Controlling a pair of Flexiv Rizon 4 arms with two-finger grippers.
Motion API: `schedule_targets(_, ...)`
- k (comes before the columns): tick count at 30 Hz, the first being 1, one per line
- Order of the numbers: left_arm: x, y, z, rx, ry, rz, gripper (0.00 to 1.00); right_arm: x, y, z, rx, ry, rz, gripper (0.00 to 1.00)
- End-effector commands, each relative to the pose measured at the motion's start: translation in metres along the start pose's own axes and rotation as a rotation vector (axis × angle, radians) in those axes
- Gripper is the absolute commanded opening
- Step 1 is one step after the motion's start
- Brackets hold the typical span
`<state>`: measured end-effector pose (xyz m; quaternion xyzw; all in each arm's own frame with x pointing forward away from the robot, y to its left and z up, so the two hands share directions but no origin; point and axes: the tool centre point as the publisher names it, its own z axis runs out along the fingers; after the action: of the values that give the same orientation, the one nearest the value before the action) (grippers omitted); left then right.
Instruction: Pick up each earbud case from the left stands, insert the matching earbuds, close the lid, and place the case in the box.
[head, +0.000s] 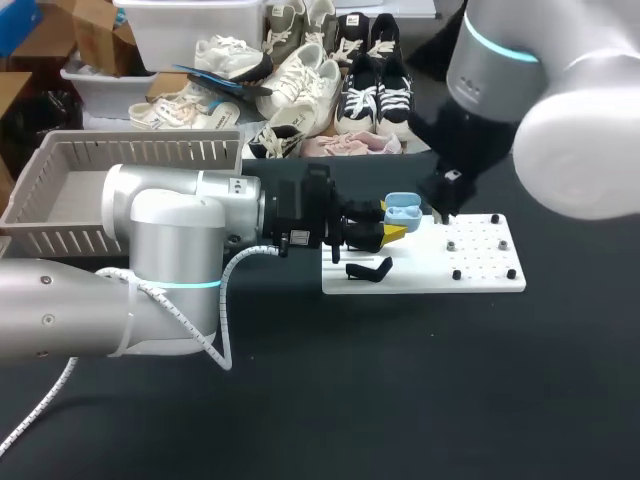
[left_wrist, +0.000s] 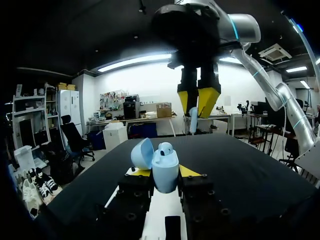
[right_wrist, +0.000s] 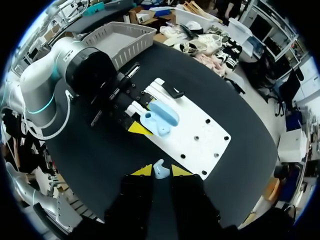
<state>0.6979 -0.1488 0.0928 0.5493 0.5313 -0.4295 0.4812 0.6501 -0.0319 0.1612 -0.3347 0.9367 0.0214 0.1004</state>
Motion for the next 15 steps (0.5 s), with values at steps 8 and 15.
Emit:
schedule_targets(8,0.001,0.0,0.0,-0.001,-0.003,0.001,0.0,-0.032,0.006,-0.006,-0.031,-0.042,-0.043,0.0)
schedule_targets(15,0.001,0.0,0.0,-0.001,-0.003,0.001,0.0,-0.042,0.004,-0.005,-0.068,-0.102,-0.021,0.0)
